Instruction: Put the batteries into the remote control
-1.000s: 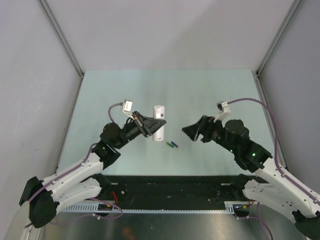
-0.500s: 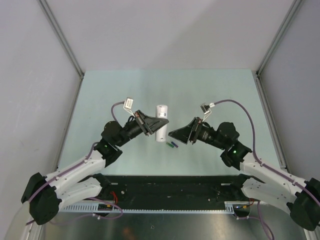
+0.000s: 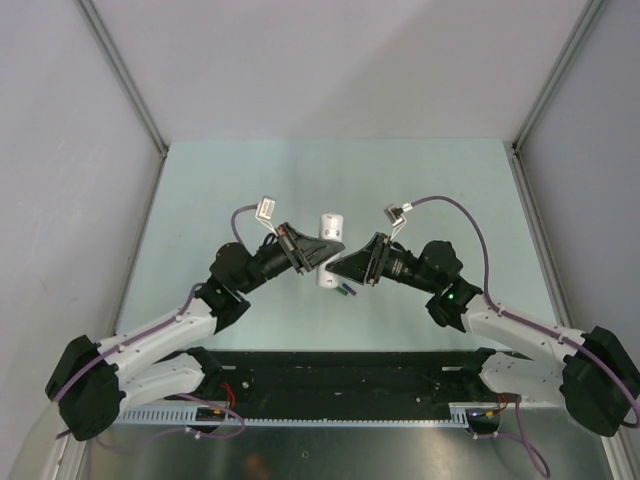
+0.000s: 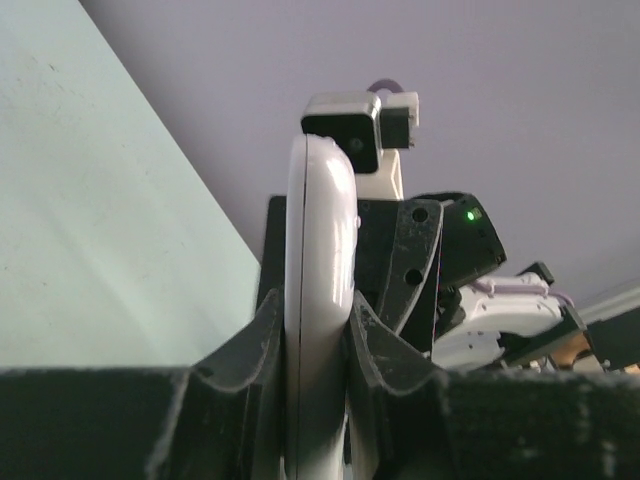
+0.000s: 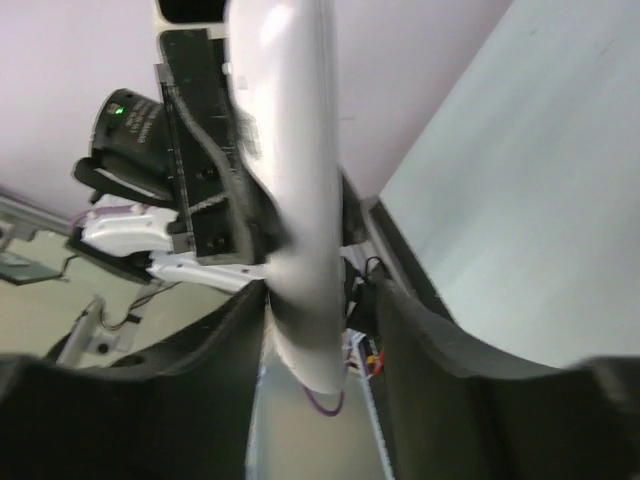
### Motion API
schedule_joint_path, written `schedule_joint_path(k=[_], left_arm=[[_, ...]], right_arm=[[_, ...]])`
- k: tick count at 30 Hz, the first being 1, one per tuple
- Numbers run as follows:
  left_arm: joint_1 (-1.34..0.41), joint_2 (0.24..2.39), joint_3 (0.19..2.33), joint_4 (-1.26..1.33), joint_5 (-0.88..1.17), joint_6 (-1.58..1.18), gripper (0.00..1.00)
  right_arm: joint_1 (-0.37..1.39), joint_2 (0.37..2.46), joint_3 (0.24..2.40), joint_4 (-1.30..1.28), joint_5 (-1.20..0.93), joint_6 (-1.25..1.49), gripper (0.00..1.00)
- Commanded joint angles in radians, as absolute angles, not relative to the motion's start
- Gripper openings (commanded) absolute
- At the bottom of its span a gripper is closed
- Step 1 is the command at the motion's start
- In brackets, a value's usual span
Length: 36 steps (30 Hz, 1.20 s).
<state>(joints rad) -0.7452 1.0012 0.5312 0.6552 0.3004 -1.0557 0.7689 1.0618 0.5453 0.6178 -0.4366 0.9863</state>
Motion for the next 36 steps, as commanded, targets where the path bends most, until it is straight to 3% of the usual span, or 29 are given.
schedule_joint_path(k=[1,3,4,6,7,10,13,15,18,25,27,28,30,34,35,36], left_arm=[[-0.764,1.017,0.571,0.718,0.327,-1.081,0.00],[-0.764,1.022,0.569,0.716,0.325,-1.088,0.00],[-0.764,1.022,0.566,0.716,0.325,-1.091,0.01],[-0.764,1.019,0.563,0.718,0.321,-1.089,0.13],[-0.762,1.016,0.564,0.718,0.319,-1.089,0.27],[-0.759,1.014,0.571,0.718,0.325,-1.080,0.58],[-0.743,1.015,0.578,0.718,0.343,-1.078,0.67],[-0.733,1.022,0.583,0.718,0.360,-1.078,0.66],[-0.724,1.032,0.589,0.718,0.394,-1.068,0.56],[-0.715,1.042,0.583,0.716,0.419,-1.049,0.18],[-0.715,1.046,0.592,0.716,0.429,-1.043,0.18],[-0.713,1.049,0.592,0.715,0.430,-1.040,0.24],[-0.710,1.048,0.594,0.716,0.443,-1.037,0.26],[-0.700,1.039,0.586,0.716,0.469,-1.025,0.11],[-0.696,1.035,0.583,0.713,0.480,-1.025,0.14],[-0.689,1.035,0.581,0.713,0.500,-1.025,0.31]], right_arm=[[0.772,1.088,0.558,0.762,-0.479,1.020,0.41],[0.773,1.104,0.558,0.782,-0.500,1.026,0.33],[0.775,1.109,0.558,0.796,-0.508,1.032,0.23],[0.778,1.115,0.560,0.807,-0.531,1.035,0.10],[0.776,1.115,0.560,0.804,-0.537,1.037,0.00],[0.779,1.104,0.560,0.793,-0.555,1.029,0.00],[0.781,1.086,0.560,0.770,-0.569,1.022,0.00],[0.776,1.077,0.560,0.744,-0.580,1.014,0.00],[0.767,1.049,0.560,0.698,-0.587,0.996,0.00],[0.747,1.017,0.560,0.652,-0.620,0.986,0.00],[0.746,1.014,0.561,0.646,-0.626,0.985,0.00],[0.744,1.014,0.561,0.647,-0.632,0.989,0.00],[0.741,1.012,0.566,0.638,-0.649,0.988,0.00],[0.716,1.002,0.572,0.614,-0.686,0.997,0.00],[0.712,1.000,0.577,0.591,-0.704,0.994,0.00],[0.707,0.994,0.590,0.574,-0.709,0.986,0.00]])
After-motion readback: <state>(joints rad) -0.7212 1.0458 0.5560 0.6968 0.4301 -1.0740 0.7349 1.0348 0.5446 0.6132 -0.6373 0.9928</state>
